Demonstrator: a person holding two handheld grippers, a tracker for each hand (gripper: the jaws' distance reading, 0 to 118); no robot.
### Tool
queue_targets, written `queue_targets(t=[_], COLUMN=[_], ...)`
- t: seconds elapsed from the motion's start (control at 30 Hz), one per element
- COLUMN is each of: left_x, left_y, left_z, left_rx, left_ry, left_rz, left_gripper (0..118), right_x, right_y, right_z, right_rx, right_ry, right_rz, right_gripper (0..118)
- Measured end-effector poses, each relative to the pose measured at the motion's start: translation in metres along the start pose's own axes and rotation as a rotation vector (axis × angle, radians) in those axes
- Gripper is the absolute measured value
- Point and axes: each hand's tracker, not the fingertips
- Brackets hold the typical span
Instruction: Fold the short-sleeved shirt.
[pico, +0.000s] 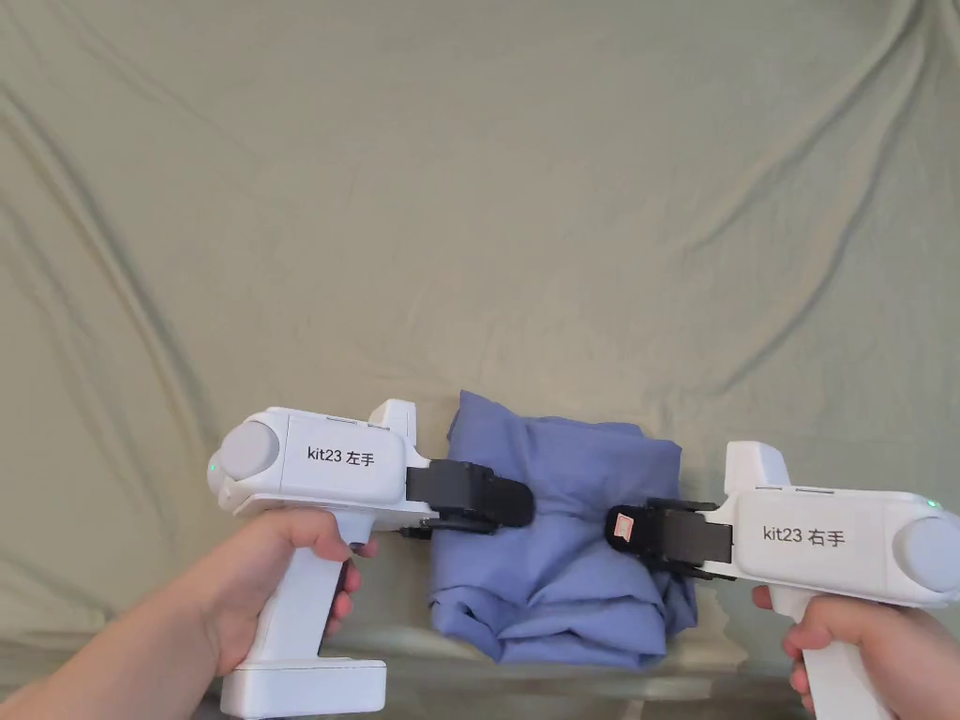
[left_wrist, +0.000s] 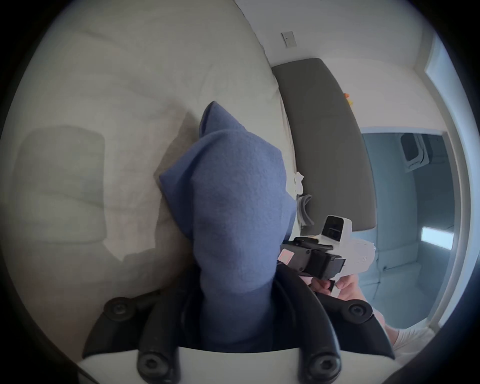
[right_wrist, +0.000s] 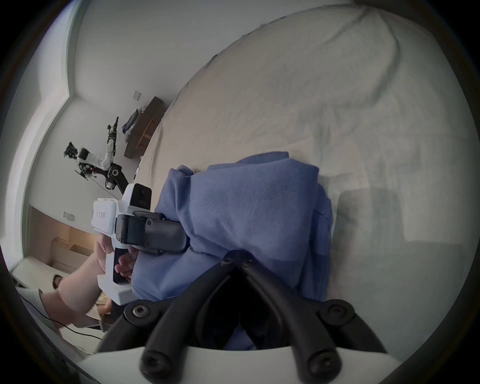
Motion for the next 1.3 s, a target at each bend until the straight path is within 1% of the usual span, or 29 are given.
queue_targets(t=[0.03,0.07,0.13,0.23,0.27,0.33,0.43,0.5,0.57,0.6,0.63,0.7,0.77,0.8,0.83,0.87,0.9,0.93,0.97,1.0,1.03,1.07,1.1,1.13,1.17,1.2,1.23,1.27,1.3], left_x=[0.006,0.030,0.038,0.039,0.037,0.037,0.028,0.017,0.008,0.002,-0.006,-0.021,-0.031,-0.037,-0.042,-0.057,-0.056,-0.055,-0.050,-0.043,-0.034,-0.023,-0.012,0.005,0.018,0.035,0.051,0.068,0.080], left_y=[0.000,-0.005,-0.005,-0.003,0.002,0.011,0.031,0.045,0.060,0.065,0.071,0.078,0.080,0.079,0.077,0.085,0.083,0.079,0.076,0.075,0.073,0.070,0.067,0.057,0.050,0.041,0.031,0.022,0.016], left_z=[0.008,0.021,0.049,0.110,0.134,0.183,0.249,0.287,0.315,0.326,0.335,0.345,0.349,0.351,0.354,0.359,0.361,0.362,0.364,0.369,0.372,0.375,0.376,0.376,0.375,0.374,0.370,0.359,0.350], left_rx=[0.001,0.000,0.002,-0.029,-0.031,0.000,0.048,0.051,0.025,0.007,0.010,-0.033,-0.083,-0.092,-0.089,-0.077,-0.043,0.020,0.102,0.162,0.211,0.249,0.320,0.453,0.551,0.616,0.668,0.733,0.766], left_ry=[0.032,0.077,0.121,0.257,0.318,0.413,0.593,0.729,0.898,0.979,1.063,1.216,1.330,1.358,1.374,1.360,1.344,1.356,1.388,1.379,1.327,1.272,1.255,1.292,1.294,1.234,1.164,1.123,1.111], left_rz=[-0.056,-0.098,-0.119,-0.196,-0.203,-0.185,-0.174,-0.200,-0.225,-0.245,-0.232,-0.257,-0.229,-0.219,-0.198,-0.175,-0.169,-0.191,-0.224,-0.233,-0.236,-0.232,-0.221,-0.246,-0.267,-0.290,-0.288,-0.278,-0.273], left_gripper=[24,23,23,22,22,22,22,22,22,22,22,22,22,21,24,40,66,85,94,94,112,116,114,114,111,100,76,33,11], right_x=[-0.005,-0.009,-0.022,-0.039,-0.053,-0.064,-0.077,-0.086,-0.094,-0.097,-0.100,-0.105,-0.109,-0.111,-0.114,-0.116,-0.118,-0.121,-0.124,-0.126,-0.129,-0.129,-0.130,-0.131,-0.131,-0.132,-0.132,-0.134,-0.136], right_y=[-0.001,-0.002,-0.007,-0.013,-0.016,-0.021,-0.028,-0.030,-0.032,-0.032,-0.032,-0.031,-0.028,-0.027,-0.026,-0.025,-0.024,-0.023,-0.022,-0.022,-0.021,-0.021,-0.021,-0.020,-0.020,-0.018,-0.016,-0.012,-0.008], right_z=[0.005,0.010,0.023,0.043,0.050,0.060,0.069,0.072,0.073,0.073,0.071,0.067,0.064,0.063,0.064,0.065,0.066,0.067,0.068,0.068,0.069,0.071,0.072,0.073,0.074,0.074,0.075,0.077,0.079], right_rx=[0.020,0.039,0.075,0.126,0.141,0.165,0.175,0.175,0.174,0.168,0.154,0.131,0.123,0.126,0.132,0.137,0.140,0.145,0.148,0.150,0.153,0.156,0.161,0.169,0.176,0.181,0.184,0.194,0.216], right_ry=[0.007,0.043,0.114,0.130,0.147,0.177,0.179,0.182,0.176,0.166,0.144,0.085,0.065,0.059,0.061,0.063,0.066,0.062,0.055,0.052,0.051,0.049,0.044,0.042,0.038,0.029,0.006,-0.028,-0.059], right_rz=[0.021,0.025,0.017,0.050,0.055,0.054,0.073,0.084,0.103,0.123,0.149,0.189,0.184,0.184,0.186,0.188,0.189,0.197,0.206,0.212,0.218,0.224,0.232,0.240,0.245,0.253,0.268,0.302,0.326], right_gripper=[0,0,0,0,0,0,0,0,0,0,0,0,0,0,0,0,0,0,0,0,0,0,0,0,0,0,0,0,0])
